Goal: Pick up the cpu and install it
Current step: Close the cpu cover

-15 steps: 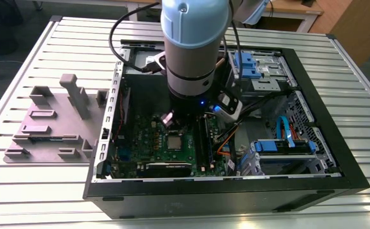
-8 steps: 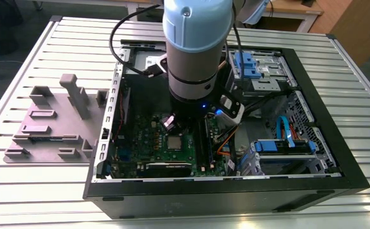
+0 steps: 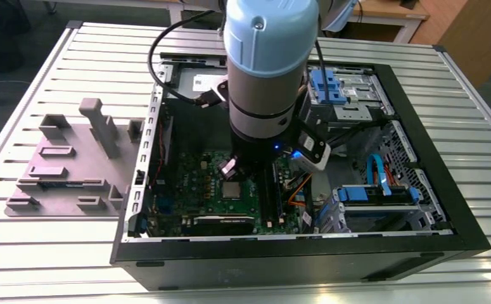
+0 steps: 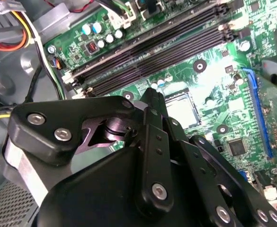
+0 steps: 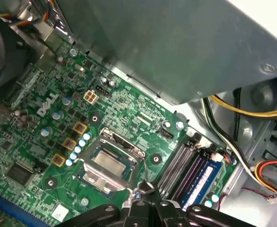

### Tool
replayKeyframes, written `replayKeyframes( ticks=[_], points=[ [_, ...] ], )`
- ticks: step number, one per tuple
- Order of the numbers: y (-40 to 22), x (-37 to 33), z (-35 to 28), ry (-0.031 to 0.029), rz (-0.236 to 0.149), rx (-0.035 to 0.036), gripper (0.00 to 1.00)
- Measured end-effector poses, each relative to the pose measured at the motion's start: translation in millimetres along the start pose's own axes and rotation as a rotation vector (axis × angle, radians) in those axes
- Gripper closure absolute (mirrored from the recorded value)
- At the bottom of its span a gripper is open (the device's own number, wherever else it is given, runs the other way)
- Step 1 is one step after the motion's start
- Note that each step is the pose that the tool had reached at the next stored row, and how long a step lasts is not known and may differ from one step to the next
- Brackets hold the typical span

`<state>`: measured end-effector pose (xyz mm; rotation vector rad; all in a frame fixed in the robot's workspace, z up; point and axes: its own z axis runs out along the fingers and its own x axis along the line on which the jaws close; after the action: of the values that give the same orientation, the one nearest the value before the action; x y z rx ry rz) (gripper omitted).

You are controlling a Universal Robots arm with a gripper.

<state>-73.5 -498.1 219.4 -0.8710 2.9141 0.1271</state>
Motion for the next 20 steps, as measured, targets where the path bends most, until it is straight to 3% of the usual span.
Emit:
replayKeyframes(
  ticks=[8, 17, 20],
  points=[
    [0.0, -2.6, 0.3, 0.0001, 0.0, 0.0, 0.89],
    [6.1, -7.4, 1.2, 0.0002, 0.0, 0.0, 0.89],
    [10.7, -10.7, 1.8, 0.0007, 0.0, 0.0008, 0.89]
  ],
)
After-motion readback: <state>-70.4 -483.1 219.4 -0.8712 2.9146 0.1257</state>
